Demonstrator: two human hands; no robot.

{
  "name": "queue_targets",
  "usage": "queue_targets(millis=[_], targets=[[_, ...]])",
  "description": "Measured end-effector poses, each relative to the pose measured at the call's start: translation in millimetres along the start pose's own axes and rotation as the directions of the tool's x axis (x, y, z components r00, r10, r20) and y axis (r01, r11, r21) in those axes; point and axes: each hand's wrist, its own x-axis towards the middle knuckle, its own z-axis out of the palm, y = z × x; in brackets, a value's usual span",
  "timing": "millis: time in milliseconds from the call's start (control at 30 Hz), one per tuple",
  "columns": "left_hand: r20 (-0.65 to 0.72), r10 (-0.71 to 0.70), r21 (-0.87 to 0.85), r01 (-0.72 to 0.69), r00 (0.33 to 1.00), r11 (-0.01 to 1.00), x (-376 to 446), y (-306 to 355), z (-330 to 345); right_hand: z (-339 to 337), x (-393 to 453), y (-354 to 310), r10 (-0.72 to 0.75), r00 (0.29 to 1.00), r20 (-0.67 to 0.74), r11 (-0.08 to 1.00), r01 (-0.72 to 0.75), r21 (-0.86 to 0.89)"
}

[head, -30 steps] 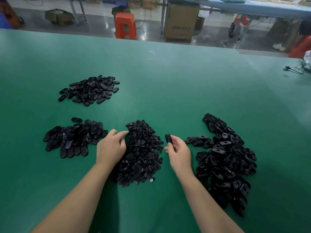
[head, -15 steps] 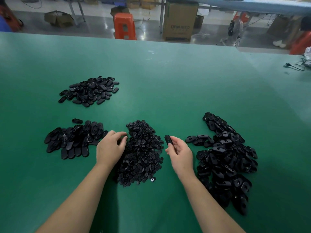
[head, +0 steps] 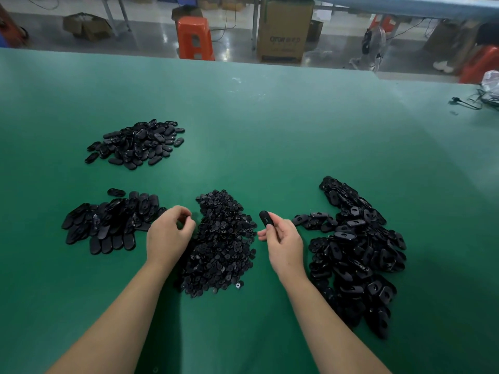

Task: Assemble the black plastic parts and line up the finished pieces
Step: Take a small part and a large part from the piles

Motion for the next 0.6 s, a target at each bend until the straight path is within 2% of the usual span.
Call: queue_targets(millis=[133,233,300,400,467,600], targets=[[-0.015,-0.064,-0.158,0.061,0.998,0.986,-1,3,-3,0,-1,-2,-0.004,1.0,0.009,1.0,0.004,0.023],[0.025,-0.117,-0.309,0.119,0.993,0.944,-5,25,-2,-1,-2,-3,0.006,1.0,0.002,0.999,-0.006,0.041],[0.069,-0.159,-0.475,0.173,0.985,0.863,-8,47,1,-1,-3,-3,0.025,1.0,-0.005,0.998,-0.025,0.052],[0.178,-0.196,-0.709,0.264,0.964,0.654,-11,79,3,-1,-3,-4,0.052,0.999,-0.008,0.996,-0.051,0.071],[0.218,-0.179,-0.767,0.282,0.959,0.577,-13,93,5,-1,-2,-4,0.068,0.998,-0.016,0.992,-0.065,0.107],[0.263,-0.172,-0.811,0.314,0.949,0.494,-17,109,13,1,-2,-6,0.056,0.998,-0.031,0.983,-0.05,0.176]])
